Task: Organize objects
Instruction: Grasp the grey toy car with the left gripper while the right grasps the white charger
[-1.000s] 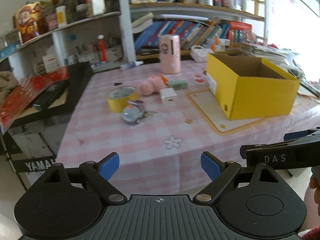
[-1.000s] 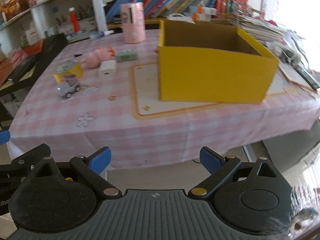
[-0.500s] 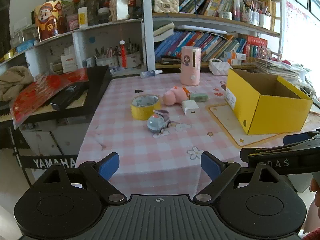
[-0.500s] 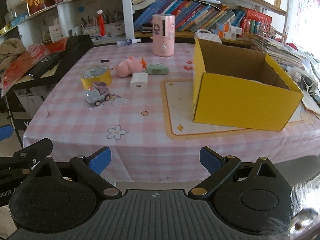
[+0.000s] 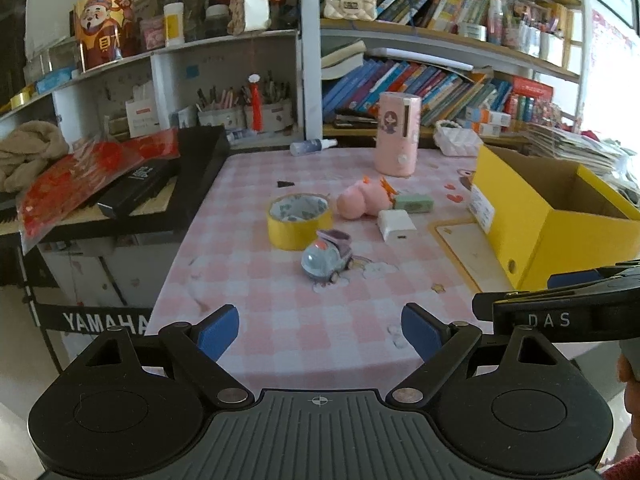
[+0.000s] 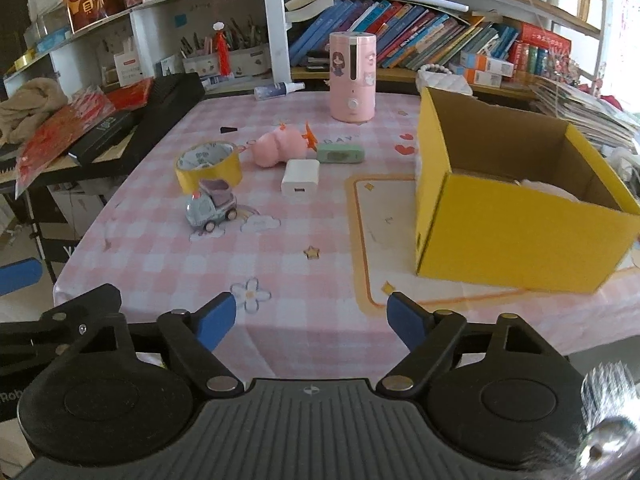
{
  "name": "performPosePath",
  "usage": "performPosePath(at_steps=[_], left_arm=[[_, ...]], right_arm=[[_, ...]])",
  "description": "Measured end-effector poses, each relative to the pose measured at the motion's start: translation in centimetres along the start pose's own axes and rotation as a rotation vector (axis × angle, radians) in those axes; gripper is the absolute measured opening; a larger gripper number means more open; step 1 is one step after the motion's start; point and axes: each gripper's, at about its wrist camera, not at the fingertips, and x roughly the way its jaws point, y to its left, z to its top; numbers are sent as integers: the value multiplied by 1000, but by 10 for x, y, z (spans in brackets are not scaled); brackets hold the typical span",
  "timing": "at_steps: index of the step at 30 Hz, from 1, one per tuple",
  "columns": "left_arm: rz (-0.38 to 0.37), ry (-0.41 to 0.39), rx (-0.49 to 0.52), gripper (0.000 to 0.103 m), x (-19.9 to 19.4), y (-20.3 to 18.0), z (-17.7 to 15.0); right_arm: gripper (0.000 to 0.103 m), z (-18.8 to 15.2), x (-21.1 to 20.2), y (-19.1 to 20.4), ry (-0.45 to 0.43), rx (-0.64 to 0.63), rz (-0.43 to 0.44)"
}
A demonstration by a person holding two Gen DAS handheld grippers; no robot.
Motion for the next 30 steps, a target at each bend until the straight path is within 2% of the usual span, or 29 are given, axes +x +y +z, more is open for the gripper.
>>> performPosePath(at_steps=[8, 13, 23, 30], left_arm=[[28, 24, -34, 89, 45, -1, 22], [48, 68, -51, 89, 78, -3, 34], [79, 151, -7, 79, 135, -15, 48], [67, 210, 21, 78, 170, -20, 51]], right_arm=[[79, 43, 42, -3, -1, -57, 40], [78, 68, 72, -9, 16, -80, 64], [75, 101, 125, -20, 55, -92, 118], [72, 118, 156, -24, 95, -82, 156]])
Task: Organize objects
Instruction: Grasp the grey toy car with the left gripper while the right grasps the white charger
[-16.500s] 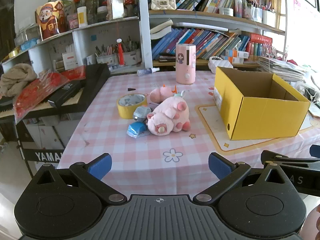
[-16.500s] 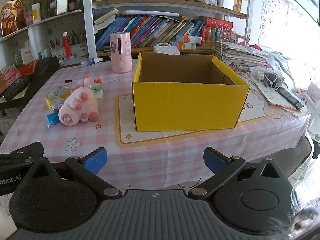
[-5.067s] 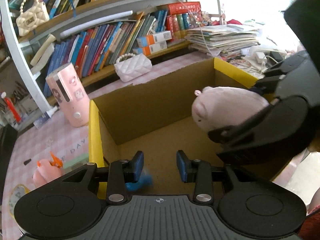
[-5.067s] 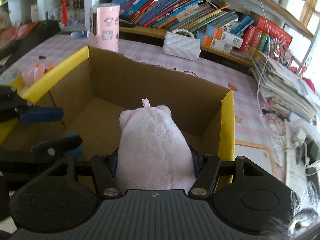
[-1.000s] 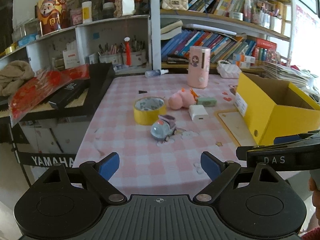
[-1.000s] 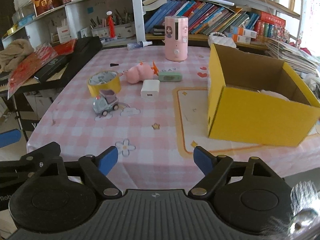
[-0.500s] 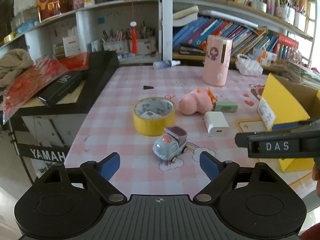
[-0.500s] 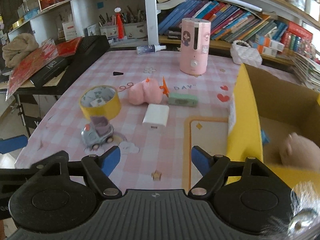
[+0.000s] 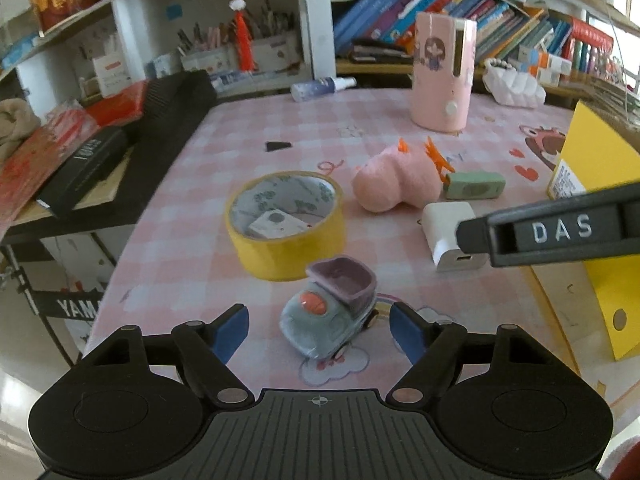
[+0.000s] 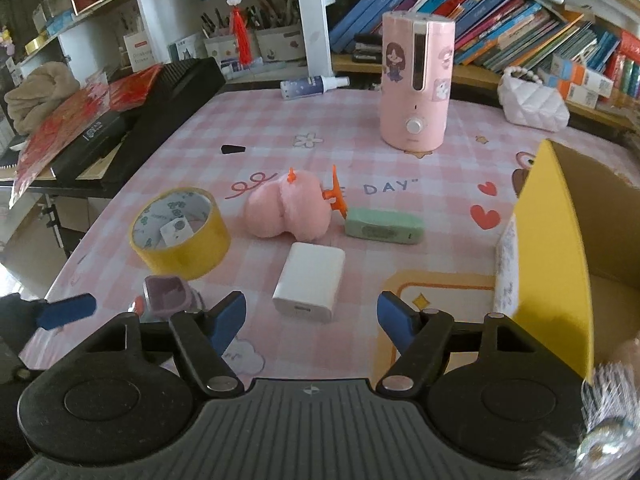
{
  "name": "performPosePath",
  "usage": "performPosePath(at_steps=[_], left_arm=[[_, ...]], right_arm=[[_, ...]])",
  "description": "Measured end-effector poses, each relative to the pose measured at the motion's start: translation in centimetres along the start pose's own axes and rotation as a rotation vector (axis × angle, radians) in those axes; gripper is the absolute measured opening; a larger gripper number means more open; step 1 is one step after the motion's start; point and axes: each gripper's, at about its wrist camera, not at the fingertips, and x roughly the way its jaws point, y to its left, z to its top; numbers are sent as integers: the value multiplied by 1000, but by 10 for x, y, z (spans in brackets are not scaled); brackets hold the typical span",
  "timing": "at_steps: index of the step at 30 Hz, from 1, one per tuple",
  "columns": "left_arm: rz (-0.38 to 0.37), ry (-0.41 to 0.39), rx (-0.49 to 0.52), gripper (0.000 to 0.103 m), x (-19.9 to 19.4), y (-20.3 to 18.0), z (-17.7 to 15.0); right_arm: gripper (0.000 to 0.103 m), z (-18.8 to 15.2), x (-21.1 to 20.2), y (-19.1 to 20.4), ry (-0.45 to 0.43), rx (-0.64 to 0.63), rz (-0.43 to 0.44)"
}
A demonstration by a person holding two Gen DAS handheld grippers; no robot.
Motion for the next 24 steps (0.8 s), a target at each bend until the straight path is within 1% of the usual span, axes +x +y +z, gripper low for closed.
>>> performPosePath(at_steps=[4, 8, 11, 14, 20, 22, 24], left_arm=[[5, 29, 21, 75, 17, -6, 4], [4, 56, 20, 68, 29, -8, 7], [-11, 49, 14, 60, 31, -7, 9], [-22, 51, 27, 58, 30, -6, 9], [-43, 55, 2, 58, 24, -1, 12], [-48, 51, -23, 58, 22, 4, 13], [-57, 46, -52, 58, 19, 9, 15]], right_arm=[[72, 8, 13, -2, 16, -4, 12], [72, 12, 25, -2, 36, -17, 22], [72, 14, 34, -3, 44, -19, 28], [71, 16, 43, -2, 58, -18, 31], [65, 17, 59, 2, 85, -40, 33], [62, 17, 63, 3, 93, -47, 34], [62, 16, 66, 4, 97, -58, 28]])
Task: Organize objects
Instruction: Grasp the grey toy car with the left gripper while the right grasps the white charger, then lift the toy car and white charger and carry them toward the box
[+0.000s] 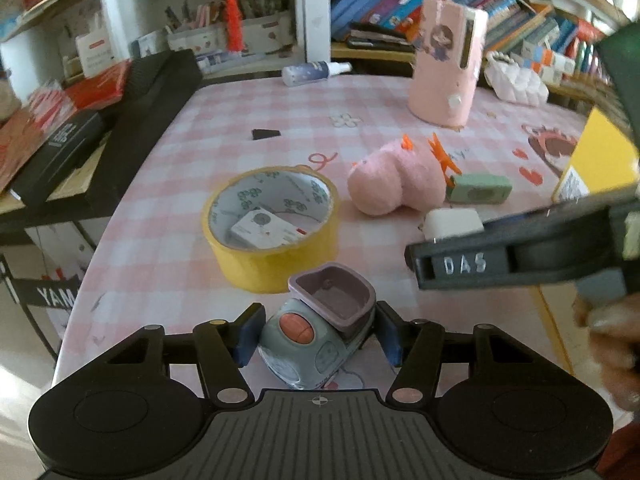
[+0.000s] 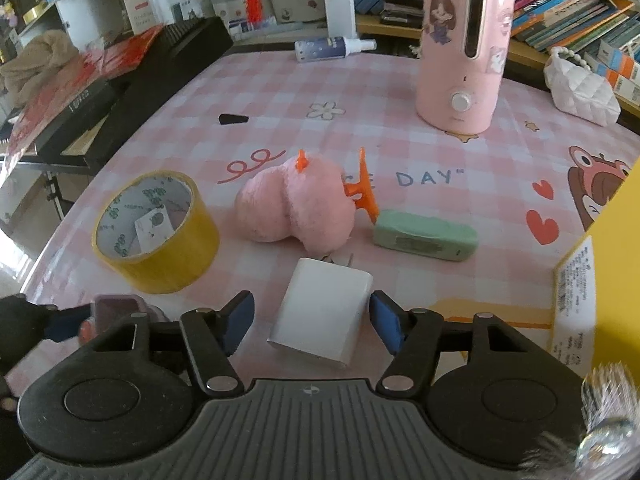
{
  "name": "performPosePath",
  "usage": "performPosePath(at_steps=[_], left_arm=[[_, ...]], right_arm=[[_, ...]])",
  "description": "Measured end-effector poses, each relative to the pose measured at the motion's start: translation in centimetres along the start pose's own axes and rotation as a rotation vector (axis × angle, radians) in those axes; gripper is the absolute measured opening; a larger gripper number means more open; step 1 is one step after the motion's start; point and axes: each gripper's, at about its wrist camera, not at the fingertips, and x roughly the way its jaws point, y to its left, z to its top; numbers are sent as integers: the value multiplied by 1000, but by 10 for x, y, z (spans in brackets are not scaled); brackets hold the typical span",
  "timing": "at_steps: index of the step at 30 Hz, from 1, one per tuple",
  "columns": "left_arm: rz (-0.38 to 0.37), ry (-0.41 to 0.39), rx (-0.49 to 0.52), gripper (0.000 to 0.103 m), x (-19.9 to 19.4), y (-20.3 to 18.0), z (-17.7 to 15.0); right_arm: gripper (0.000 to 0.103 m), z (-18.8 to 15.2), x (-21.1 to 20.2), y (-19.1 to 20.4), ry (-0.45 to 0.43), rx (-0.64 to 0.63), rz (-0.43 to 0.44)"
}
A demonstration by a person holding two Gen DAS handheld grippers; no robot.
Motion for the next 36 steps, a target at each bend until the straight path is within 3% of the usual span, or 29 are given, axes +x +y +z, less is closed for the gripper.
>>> performPosePath(at_steps=[9, 23, 36], left_arm=[[-15, -35, -48, 58, -21, 8, 4], [-22, -143, -93, 58, -69, 16, -3], [-47, -204, -82, 58, -108, 22, -31]], right_arm=[[42, -6, -1, 1, -31, -75, -57], [41, -18, -72, 0, -147, 22, 25], [41, -47, -118, 22, -198, -1, 12]])
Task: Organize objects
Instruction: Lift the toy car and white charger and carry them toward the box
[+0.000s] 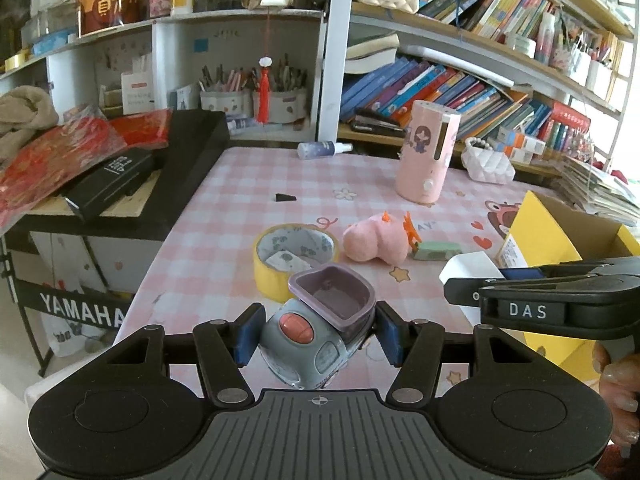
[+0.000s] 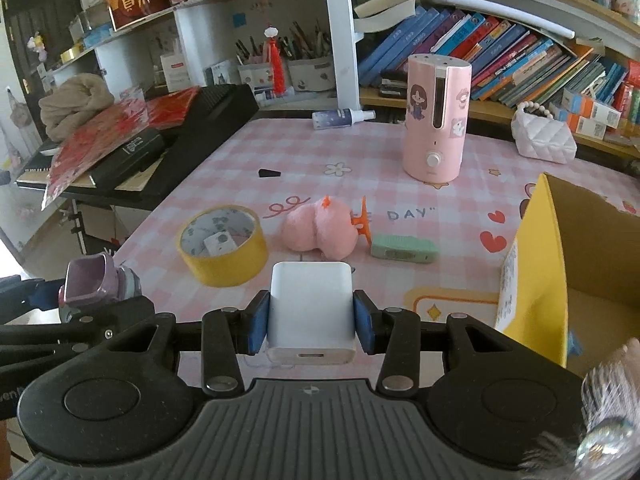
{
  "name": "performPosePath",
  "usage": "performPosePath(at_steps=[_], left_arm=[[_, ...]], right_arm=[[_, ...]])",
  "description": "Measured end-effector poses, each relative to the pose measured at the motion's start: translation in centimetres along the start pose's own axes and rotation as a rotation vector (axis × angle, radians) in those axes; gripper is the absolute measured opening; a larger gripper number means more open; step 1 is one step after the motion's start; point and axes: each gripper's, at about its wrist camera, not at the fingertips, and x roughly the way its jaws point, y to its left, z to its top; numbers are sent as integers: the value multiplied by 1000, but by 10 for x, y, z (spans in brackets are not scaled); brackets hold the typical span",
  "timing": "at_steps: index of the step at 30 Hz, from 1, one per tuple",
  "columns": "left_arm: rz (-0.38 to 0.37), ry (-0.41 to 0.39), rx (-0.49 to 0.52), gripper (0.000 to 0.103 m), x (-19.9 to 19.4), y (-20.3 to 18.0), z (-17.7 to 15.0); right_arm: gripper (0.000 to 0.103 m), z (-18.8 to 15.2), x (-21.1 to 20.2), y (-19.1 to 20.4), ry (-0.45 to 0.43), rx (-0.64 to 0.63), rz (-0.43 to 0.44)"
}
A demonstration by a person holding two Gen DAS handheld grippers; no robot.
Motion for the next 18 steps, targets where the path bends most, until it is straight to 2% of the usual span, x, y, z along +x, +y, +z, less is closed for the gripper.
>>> performPosePath(at_steps=[7, 18], left_arm=[[-24, -15, 14, 58, -26, 3, -18], [-63, -4, 56, 58, -73, 3, -54]], right_arm=[[41, -20, -24, 15, -9, 6, -18], [41, -69, -71, 38, -7, 48, -43]])
